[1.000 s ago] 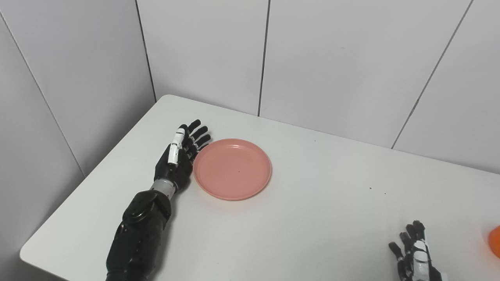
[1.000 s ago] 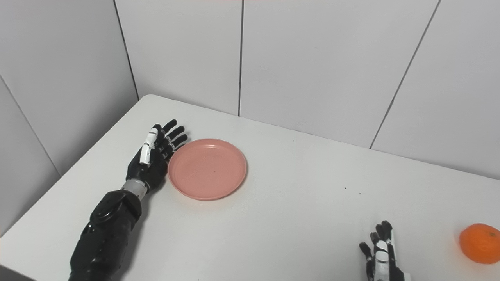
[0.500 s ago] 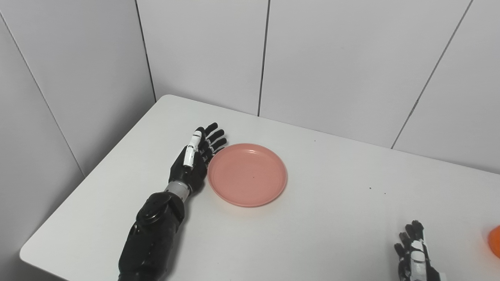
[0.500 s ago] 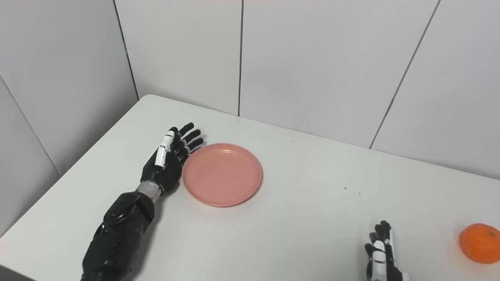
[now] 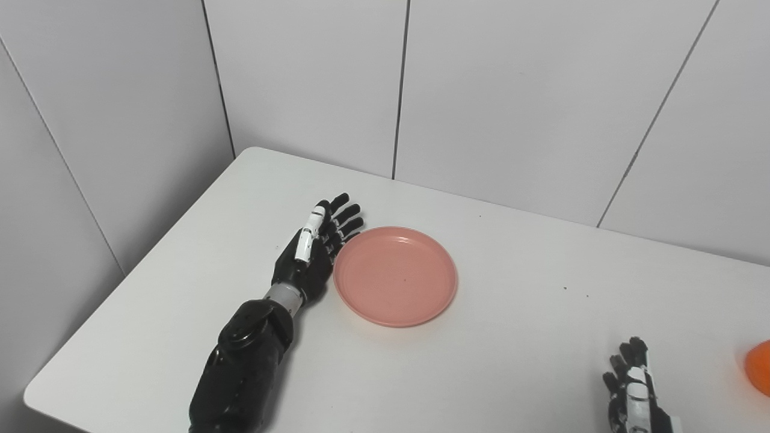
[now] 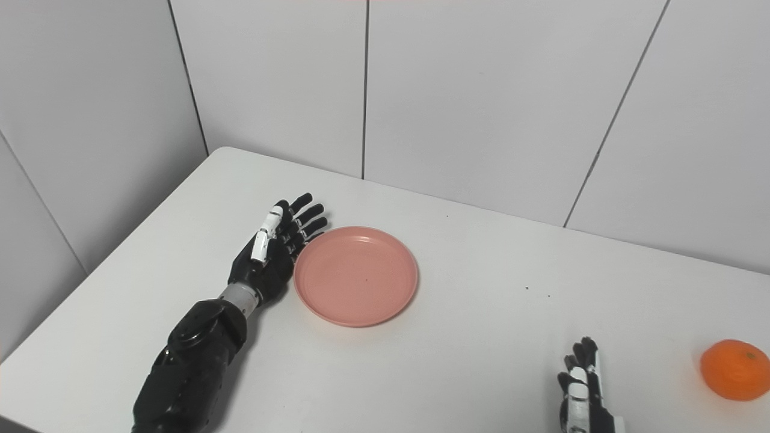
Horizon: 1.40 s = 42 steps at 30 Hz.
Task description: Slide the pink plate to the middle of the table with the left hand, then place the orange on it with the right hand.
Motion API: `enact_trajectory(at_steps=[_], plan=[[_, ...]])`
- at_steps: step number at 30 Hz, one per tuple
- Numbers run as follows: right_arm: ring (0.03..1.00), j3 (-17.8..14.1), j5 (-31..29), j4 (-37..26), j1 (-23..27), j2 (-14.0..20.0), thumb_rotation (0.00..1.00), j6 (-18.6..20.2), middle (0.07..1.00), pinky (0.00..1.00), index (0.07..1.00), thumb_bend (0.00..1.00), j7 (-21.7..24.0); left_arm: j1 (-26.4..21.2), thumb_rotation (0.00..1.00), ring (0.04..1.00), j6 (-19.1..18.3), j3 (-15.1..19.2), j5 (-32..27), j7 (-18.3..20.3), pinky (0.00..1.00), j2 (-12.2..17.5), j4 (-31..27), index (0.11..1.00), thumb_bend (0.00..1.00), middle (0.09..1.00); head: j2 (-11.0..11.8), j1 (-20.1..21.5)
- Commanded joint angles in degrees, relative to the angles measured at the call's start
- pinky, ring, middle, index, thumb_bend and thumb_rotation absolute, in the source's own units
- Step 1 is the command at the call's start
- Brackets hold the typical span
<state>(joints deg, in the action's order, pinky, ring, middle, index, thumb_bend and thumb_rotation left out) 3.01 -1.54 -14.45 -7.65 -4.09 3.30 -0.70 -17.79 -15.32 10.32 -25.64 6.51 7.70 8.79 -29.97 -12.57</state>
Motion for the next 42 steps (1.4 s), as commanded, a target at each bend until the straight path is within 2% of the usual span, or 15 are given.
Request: enact_trajectory(at_steps=[1,10,14,24,29,42], plan=[[0.998,0.39,0.09,-2.2,0.2,-0.22,1.0,-0.19,1.0,1.0,1.0,0.2,0.3,0.52,1.0,0.916,-2.14,-0.74,0.24,0.04,0.92,-1.13,1.0,0.913,0.34,0.92,-0.23,0.27],[1.0,1.01,0.74,-3.09,0.07,-0.44,1.0,1.05,1.0,1.0,1.0,0.22,-0.15,0.73,1.0,0.905,-2.67,-2.13,1.09,0.21,0.91,-3.23,1.13,0.905,0.35,0.914,-0.97,1.56],[0.998,1.29,1.42,-2.61,0.14,-0.57,1.0,-0.28,1.0,1.0,1.0,0.21,-0.35,0.75,1.0,0.893,-3.29,-2.93,1.61,-0.66,0.89,-4.36,0.68,0.9,0.35,0.907,-1.31,2.63],[0.996,1.73,2.19,-2.63,0.04,-1.76,1.0,0.01,1.0,1.0,1.0,0.24,-0.79,1.05,1.0,0.905,-2.87,-4.55,2.29,0.91,0.9,-4.71,0.49,0.913,0.35,0.919,-2.0,5.32],[1.0,2.18,2.85,-2.85,-0.09,-2.19,1.0,0.14,1.0,1.0,1.0,0.23,-0.83,1.88,1.0,0.903,-4.22,-5.4,3.26,-0.77,0.9,-6.17,-1.92,0.903,0.36,0.914,-2.39,6.26],[0.992,2.93,5.52,-2.85,-0.11,-3.86,1.0,0.19,1.0,1.0,1.0,0.26,-2.25,3.08,1.0,0.907,-5.35,-8.9,5.92,-0.52,0.9,-8.73,-3.96,0.899,0.36,0.914,-3.37,9.47]])
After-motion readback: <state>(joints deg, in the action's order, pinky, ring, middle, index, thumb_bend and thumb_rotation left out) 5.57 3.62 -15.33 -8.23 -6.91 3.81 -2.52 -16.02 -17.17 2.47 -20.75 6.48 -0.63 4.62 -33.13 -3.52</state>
